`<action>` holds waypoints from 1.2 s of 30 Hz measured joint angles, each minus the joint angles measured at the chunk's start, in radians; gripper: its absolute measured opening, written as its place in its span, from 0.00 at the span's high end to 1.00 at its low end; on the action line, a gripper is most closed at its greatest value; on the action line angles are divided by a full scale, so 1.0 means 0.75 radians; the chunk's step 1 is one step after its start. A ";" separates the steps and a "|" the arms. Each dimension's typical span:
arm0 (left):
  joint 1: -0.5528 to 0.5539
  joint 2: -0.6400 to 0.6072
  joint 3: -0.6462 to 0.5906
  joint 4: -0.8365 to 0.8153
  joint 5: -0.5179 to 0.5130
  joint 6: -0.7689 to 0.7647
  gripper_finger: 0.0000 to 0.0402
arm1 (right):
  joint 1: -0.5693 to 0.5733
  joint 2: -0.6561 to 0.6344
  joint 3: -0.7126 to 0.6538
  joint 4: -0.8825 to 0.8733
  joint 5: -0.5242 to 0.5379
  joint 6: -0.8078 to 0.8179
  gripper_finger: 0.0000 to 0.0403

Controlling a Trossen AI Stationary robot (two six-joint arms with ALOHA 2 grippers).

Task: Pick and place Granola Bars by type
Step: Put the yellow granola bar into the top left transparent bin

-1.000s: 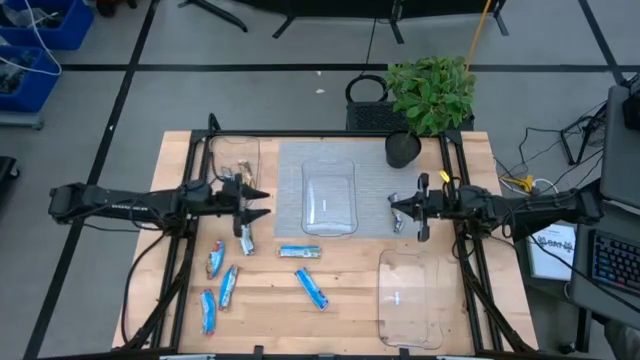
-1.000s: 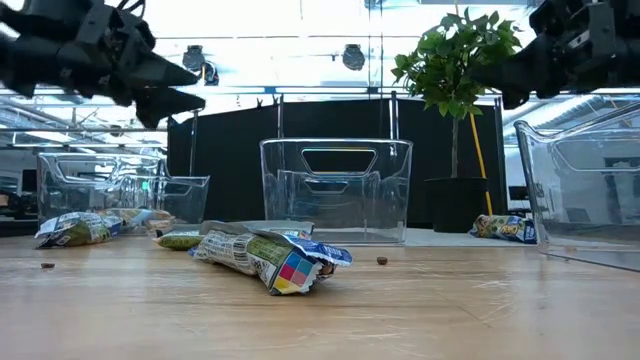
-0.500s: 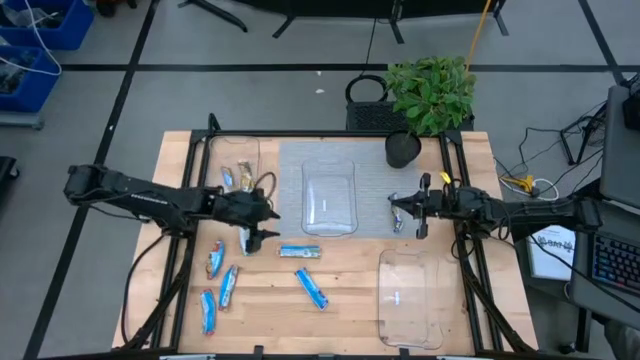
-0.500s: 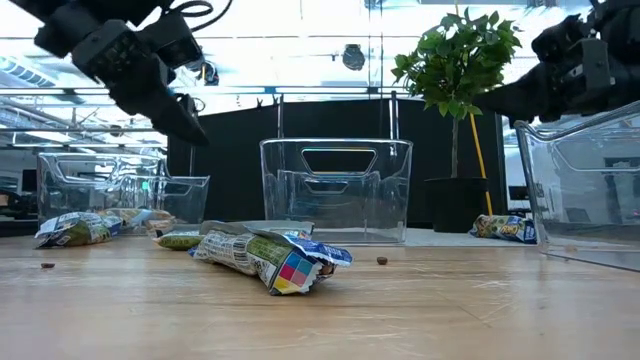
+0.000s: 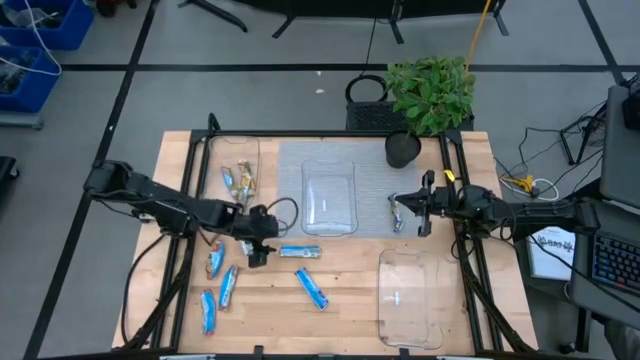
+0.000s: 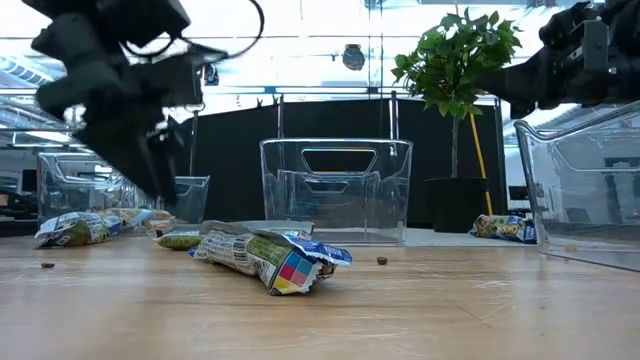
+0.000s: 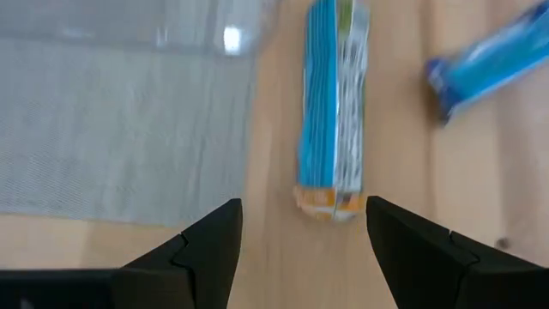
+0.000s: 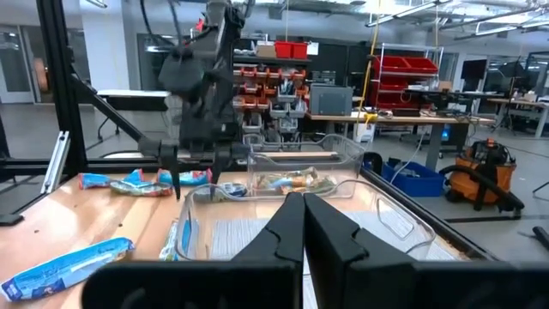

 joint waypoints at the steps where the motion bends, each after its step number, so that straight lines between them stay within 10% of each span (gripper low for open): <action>1: -0.006 0.033 0.000 -0.001 0.002 0.000 0.37 | 0.000 0.000 0.000 0.000 0.000 0.000 1.00; 36: -0.008 0.324 0.002 0.379 0.104 -0.078 0.37 | 0.000 0.002 -0.003 0.022 0.000 0.014 1.00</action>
